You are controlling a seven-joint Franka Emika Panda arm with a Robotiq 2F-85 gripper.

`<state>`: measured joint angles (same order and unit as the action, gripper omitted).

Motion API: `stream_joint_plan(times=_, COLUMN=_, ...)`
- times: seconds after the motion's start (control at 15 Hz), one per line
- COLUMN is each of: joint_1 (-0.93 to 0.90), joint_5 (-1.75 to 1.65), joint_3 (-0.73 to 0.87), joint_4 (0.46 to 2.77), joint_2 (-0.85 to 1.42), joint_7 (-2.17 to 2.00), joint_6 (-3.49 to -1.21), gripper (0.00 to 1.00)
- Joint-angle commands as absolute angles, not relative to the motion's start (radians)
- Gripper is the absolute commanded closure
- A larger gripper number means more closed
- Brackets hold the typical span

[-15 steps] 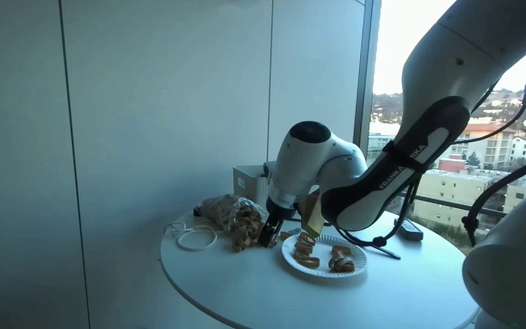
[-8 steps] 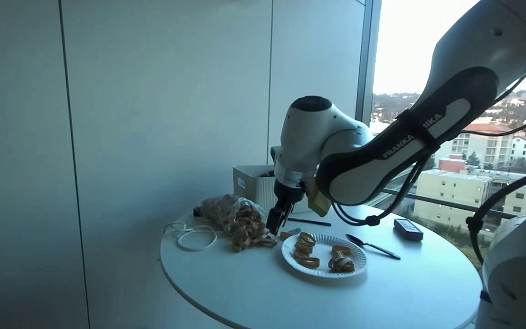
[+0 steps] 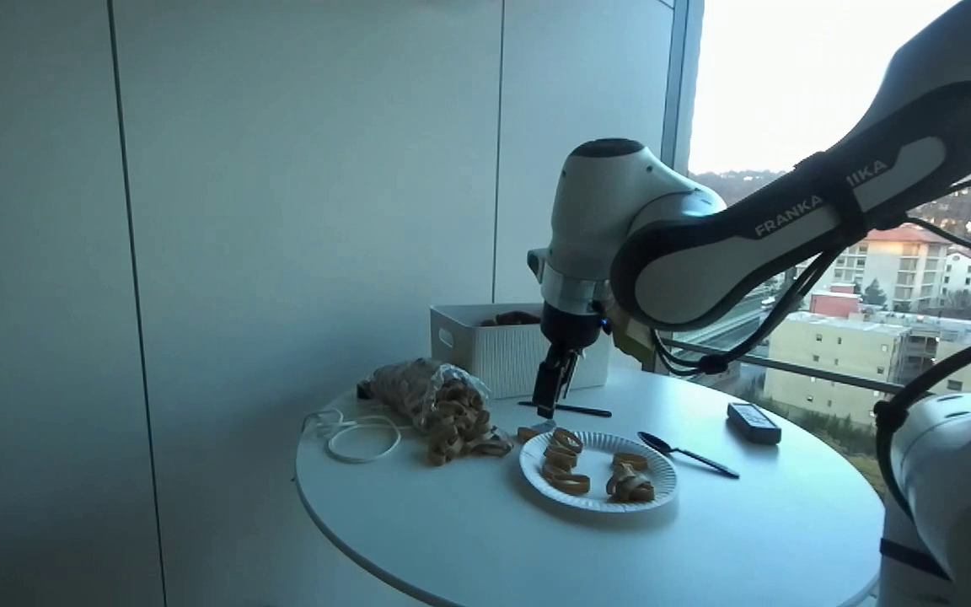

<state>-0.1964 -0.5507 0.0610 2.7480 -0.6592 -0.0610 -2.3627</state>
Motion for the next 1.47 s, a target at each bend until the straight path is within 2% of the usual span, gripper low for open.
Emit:
stream_joint_plan(times=0.0, joint_1=-0.331, joint_5=-0.478, joint_3=0.241, joint_4=2.749, joint_2=-0.665, joint_7=0.144, joint_6=-2.381, gripper=0.0)
stream_joint_plan(times=0.53, joint_1=-0.423, joint_5=-0.546, joint_3=0.425, joint_4=2.767, joint_2=-0.61, joint_7=0.292, joint_6=-2.35, gripper=0.0)
stream_joint_plan(times=0.87, joint_1=-0.473, joint_5=-0.616, joint_3=0.469, joint_4=2.772, joint_2=-0.53, joint_7=0.295, joint_6=-2.381, gripper=0.0)
stream_joint_plan(times=1.4, joint_1=-0.601, joint_5=-0.603, joint_3=0.663, joint_4=2.771, joint_2=-0.481, joint_7=0.41, joint_6=-2.511, gripper=0.0)
